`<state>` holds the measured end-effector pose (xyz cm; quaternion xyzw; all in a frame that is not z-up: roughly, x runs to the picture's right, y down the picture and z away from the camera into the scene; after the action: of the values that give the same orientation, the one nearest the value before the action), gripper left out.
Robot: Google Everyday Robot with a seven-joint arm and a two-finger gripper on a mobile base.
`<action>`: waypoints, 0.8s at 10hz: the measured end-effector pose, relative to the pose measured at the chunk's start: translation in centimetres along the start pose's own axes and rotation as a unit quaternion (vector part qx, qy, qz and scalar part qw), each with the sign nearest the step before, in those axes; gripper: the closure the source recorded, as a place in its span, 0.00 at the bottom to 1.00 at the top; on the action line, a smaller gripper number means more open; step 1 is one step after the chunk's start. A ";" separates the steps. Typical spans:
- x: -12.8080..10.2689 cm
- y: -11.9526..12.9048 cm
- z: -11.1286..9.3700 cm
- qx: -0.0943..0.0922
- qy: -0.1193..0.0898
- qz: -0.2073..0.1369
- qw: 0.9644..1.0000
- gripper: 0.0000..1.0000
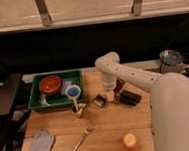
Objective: Wipe table surface with brush
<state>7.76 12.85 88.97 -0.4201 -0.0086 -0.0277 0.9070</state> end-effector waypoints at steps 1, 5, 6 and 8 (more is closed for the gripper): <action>-1.6 0.5 0.1 -0.004 -0.003 -0.006 1.000 1.00; -2.4 3.1 0.8 -0.027 -0.011 -0.003 1.000 1.00; -1.7 3.4 0.8 -0.030 -0.012 0.002 0.999 1.00; 1.9 4.1 1.0 -0.036 -0.009 0.018 0.999 1.00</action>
<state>9.94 16.22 86.56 -0.4525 -0.0077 -0.0079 0.8917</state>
